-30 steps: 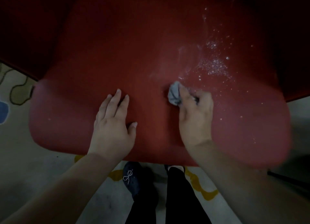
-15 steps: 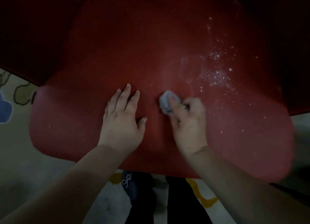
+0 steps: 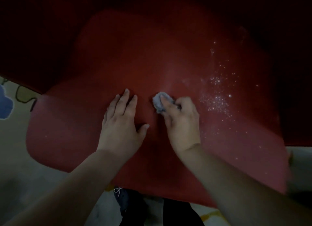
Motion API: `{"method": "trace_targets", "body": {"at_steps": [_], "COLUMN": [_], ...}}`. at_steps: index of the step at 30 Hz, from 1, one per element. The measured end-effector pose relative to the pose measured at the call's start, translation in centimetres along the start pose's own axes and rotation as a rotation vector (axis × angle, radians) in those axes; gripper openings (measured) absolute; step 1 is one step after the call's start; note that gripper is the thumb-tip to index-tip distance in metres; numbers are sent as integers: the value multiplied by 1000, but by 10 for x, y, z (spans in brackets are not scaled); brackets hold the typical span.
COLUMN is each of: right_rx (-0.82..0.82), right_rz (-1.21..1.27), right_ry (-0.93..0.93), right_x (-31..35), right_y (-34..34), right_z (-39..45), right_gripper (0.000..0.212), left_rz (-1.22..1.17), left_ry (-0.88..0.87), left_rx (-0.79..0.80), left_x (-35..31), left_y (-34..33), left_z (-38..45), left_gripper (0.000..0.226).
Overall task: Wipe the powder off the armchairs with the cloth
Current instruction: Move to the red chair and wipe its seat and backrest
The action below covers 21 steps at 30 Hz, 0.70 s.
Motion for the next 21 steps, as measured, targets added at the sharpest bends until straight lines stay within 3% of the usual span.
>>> {"method": "trace_targets", "body": {"at_steps": [5,11,15,21], "right_rx": [-113,40,-31,-39], "right_rz": [-81,72,0,-124], "right_ry": [-144,-106,-188,-222], "right_x": [-63,-52,-76,-82], "right_y": [41,44,65,79], "right_z": [34,9,54,23], "right_gripper": [38,36,32,34], "left_rz": [24,27,75,93], "left_ry": [15,16,-25,-47], "left_rx": [15,23,38,9], "left_x": [-21,-50,-65,-78], "left_y": [6,14,14,14], "left_z": [20,45,61,82], "left_gripper": [84,83,82,79]}}
Point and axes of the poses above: each hand's wrist, its own z-axis towards the middle knuckle, its own y-axis out of the back of the hand, x = y × z, the point moved 1 cm from there along z, towards the middle knuckle, and after that the axes turned 15 degrees about x, right-handed, at the moved point
